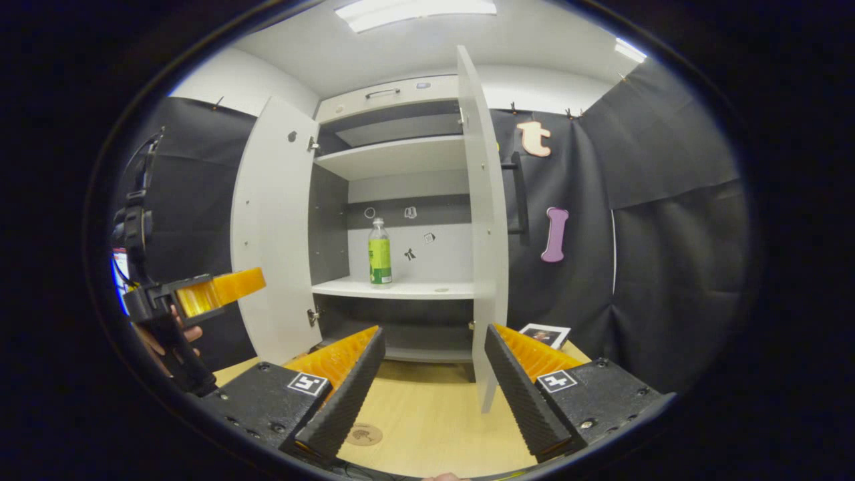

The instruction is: Grasp the bottle in the cabinet with the left hand and place it on the coaster, then close the right door with the right hand and the left door with the left hand.

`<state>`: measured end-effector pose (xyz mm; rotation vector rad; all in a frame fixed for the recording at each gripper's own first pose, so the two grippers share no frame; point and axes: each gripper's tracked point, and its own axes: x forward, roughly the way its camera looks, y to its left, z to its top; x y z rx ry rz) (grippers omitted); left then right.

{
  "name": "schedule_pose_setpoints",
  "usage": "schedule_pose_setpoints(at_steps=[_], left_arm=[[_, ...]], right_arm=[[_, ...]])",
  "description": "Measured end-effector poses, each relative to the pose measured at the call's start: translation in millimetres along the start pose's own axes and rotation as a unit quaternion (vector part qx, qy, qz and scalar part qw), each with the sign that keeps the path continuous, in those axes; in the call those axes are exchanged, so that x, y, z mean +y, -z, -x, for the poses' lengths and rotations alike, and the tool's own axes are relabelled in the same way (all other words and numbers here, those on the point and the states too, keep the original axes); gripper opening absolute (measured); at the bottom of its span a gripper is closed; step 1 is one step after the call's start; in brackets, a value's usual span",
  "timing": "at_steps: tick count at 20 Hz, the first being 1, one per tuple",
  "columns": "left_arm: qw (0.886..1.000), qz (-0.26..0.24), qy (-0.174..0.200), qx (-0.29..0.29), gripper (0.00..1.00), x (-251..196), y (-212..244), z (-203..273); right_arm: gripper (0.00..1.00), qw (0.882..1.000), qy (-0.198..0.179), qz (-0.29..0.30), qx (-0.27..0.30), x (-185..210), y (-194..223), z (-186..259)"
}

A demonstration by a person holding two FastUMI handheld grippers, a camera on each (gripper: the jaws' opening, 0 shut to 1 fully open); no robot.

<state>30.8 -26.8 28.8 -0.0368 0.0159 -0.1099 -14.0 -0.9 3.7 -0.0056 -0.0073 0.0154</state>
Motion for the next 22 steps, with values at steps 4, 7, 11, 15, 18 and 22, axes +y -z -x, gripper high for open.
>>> schedule_pose_setpoints(at_steps=[4, 7, 11, 15, 18, 22], left_arm=[[0.999, -0.014, 0.027, 0.009, 0.95, -8.3, -2.8, -38.8], [0.998, -0.033, 0.043, 0.010, 0.94, -17.1, -9.5, -74.7], [0.997, -0.054, 0.063, 0.010, 0.94, -25.4, -12.4, -130.4], [0.996, -0.052, 0.065, 0.027, 0.94, -21.3, 0.5, -191.8], [0.997, -0.044, 0.053, 0.033, 0.94, -11.9, 11.7, -238.9], [0.997, -0.056, 0.031, 0.037, 0.95, 3.7, 28.5, -293.0]], right_arm=[[0.99, 1.000, 0.010, -0.004, -0.005, -6.2, -1.5, 3.2], [0.99, 1.000, 0.018, -0.002, -0.008, -13.5, -3.1, 4.1], [0.99, 0.999, 0.032, -0.003, -0.017, -23.4, -8.4, 3.9], [0.99, 0.998, 0.062, -0.005, -0.023, -42.1, -9.4, 2.8], [0.99, 0.995, 0.096, -0.011, -0.027, -56.0, -10.5, 3.3], [0.99, 0.991, 0.133, -0.014, -0.030, -68.5, -8.6, 0.3]])
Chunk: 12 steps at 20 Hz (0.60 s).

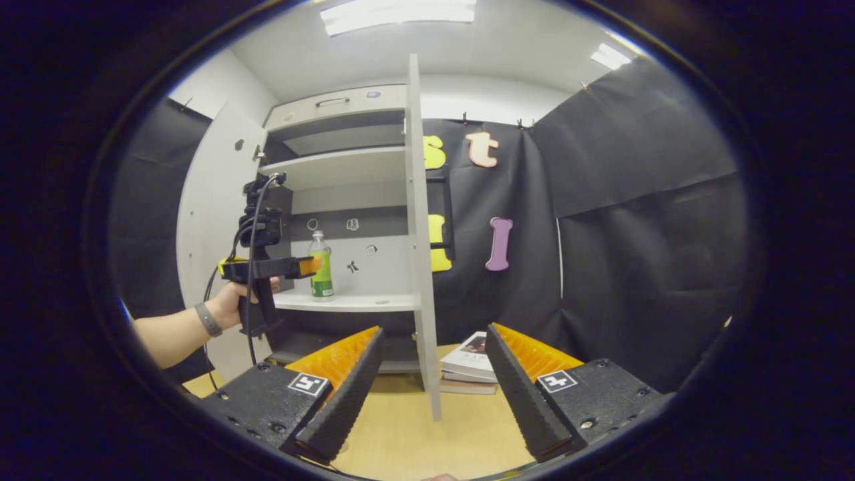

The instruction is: Grasp the bottle in the cabinet with the left hand and place it on the coaster, then close the right door with the right hand and the left door with the left hand.

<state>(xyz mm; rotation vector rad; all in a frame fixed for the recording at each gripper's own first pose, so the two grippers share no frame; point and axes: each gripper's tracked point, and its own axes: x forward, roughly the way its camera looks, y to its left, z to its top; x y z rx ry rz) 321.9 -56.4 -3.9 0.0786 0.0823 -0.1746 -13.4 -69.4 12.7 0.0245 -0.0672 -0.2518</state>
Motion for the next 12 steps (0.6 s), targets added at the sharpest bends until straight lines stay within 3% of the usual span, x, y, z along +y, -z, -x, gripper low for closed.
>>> schedule_pose_setpoints(at_steps=[6, 12], left_arm=[[0.999, -0.010, -0.033, 0.003, 0.94, 22.2, 12.5, -52.9], [0.999, -0.011, -0.043, 0.003, 0.94, 31.1, 12.9, -72.0]], right_arm=[[0.99, 0.999, 0.034, 0.009, -0.003, -6.2, -1.6, -5.5], [0.99, 0.999, 0.036, -0.003, 0.009, -0.5, 3.8, -7.5]])
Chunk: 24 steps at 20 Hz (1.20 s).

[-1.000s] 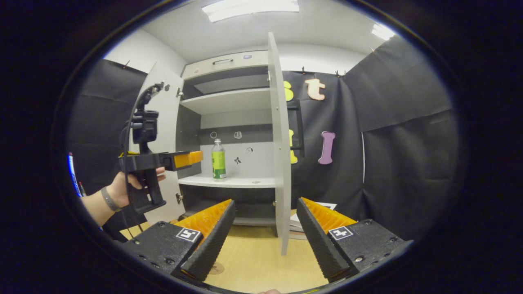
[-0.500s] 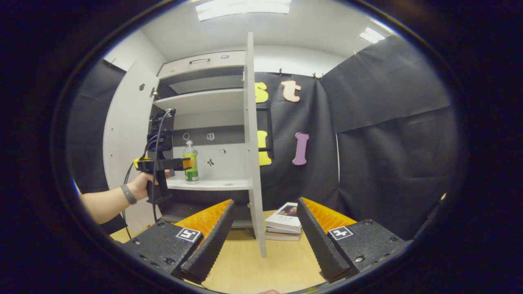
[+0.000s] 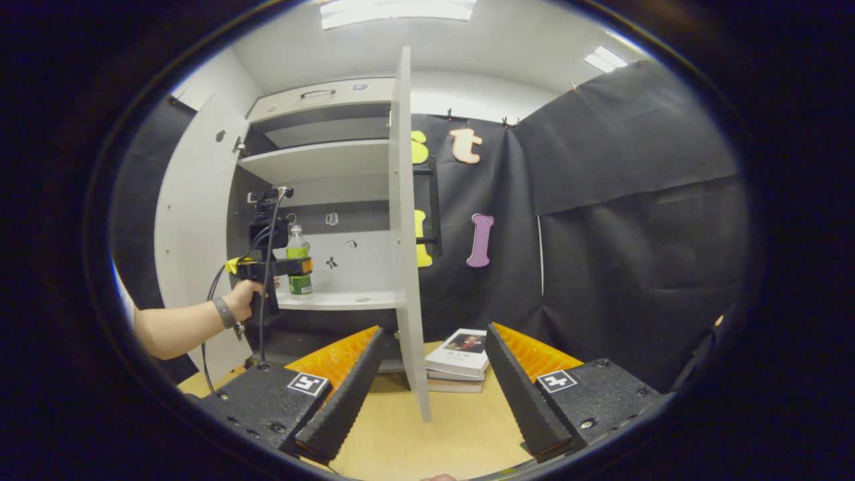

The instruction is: Grasp the bottle in the cabinet with the left hand and place it on the coaster, then close the right door with the right hand and the left door with the left hand.

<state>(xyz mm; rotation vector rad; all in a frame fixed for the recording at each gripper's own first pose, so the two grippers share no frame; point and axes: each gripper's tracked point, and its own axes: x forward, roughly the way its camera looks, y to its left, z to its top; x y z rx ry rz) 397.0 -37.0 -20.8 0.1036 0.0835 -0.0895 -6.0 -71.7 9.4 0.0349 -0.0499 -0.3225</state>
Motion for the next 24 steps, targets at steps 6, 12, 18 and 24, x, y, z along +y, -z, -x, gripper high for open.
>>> schedule_pose_setpoints(at_steps=[6, 12, 18, 24], left_arm=[[1.000, -0.006, 0.021, 0.001, 0.95, -4.7, -2.3, -10.2], [1.000, 0.005, 0.011, 0.005, 0.70, 1.7, -2.5, -8.4], [0.999, 0.033, 0.014, -0.014, 0.69, 9.1, -27.3, 27.1], [0.998, 0.032, 0.044, -0.019, 0.69, 9.4, -52.3, 88.0]], right_arm=[[0.99, 1.000, 0.000, -0.004, 0.000, 0.2, 3.4, 1.1], [0.94, 1.000, -0.003, -0.002, -0.005, -0.8, 0.0, 6.5], [0.99, 1.000, -0.025, -0.002, -0.007, 2.4, -1.8, 10.3], [0.99, 0.997, -0.076, -0.003, -0.012, 21.3, -11.3, 17.6]])
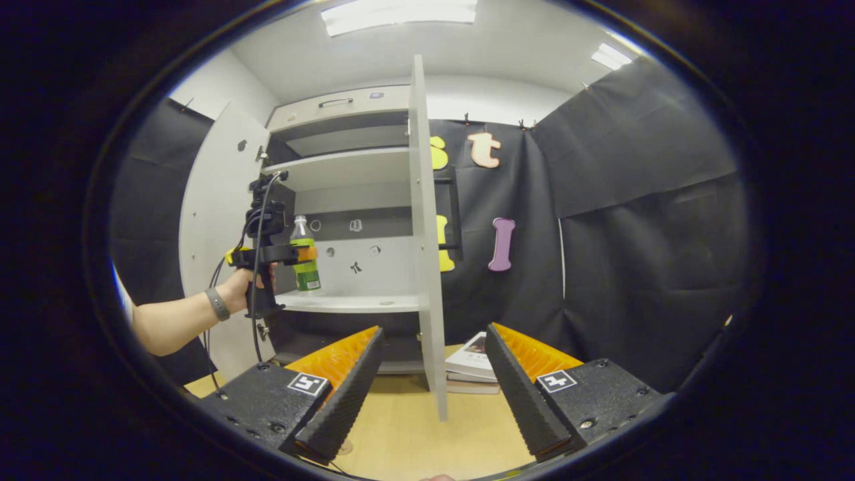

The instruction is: Grasp the bottle in the cabinet with the left hand and place it on the coaster, then close the right door with the right hand and the left door with the left hand.

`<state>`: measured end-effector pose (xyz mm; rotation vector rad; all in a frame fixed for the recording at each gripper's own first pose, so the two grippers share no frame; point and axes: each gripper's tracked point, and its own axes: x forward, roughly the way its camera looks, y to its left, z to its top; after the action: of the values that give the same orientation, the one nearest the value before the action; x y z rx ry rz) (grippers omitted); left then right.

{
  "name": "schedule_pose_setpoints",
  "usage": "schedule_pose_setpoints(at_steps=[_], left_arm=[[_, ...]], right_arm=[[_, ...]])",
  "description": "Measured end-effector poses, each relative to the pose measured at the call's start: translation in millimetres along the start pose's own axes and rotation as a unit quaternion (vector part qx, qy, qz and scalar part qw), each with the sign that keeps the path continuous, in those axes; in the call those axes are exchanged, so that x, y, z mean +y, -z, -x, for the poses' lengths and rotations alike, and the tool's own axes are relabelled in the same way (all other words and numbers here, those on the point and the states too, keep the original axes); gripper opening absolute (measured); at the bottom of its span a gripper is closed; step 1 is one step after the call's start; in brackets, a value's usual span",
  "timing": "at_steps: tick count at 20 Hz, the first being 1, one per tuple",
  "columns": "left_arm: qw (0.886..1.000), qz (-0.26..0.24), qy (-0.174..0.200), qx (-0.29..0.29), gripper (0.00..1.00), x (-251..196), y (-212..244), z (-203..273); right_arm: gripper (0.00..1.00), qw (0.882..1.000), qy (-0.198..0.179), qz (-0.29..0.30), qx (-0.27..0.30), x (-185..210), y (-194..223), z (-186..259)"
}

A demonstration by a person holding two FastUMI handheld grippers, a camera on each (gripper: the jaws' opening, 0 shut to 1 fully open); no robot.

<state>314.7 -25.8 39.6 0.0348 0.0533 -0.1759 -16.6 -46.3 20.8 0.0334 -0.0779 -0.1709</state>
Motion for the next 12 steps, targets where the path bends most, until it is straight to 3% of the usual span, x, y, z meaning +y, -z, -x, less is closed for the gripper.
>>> schedule_pose_setpoints(at_steps=[1, 2, 7, 12], left_arm=[[1.000, -0.002, 0.000, -0.002, 0.65, -0.8, -1.4, 11.5], [1.000, -0.004, -0.001, -0.001, 0.69, -2.2, -0.9, 24.0], [1.000, -0.024, -0.010, -0.009, 0.69, 0.0, 13.2, 80.5], [0.999, -0.041, -0.008, 0.000, 0.69, -20.5, 61.0, 139.9]], right_arm=[[0.99, 1.000, -0.011, -0.003, -0.002, 4.1, -3.2, 0.2], [0.99, 1.000, -0.021, -0.005, -0.005, 7.4, -7.1, 0.2], [0.99, 0.997, -0.075, -0.014, -0.007, 22.6, -23.3, -4.4], [0.99, 0.995, -0.099, -0.011, -0.015, 27.6, -50.9, -14.7]])
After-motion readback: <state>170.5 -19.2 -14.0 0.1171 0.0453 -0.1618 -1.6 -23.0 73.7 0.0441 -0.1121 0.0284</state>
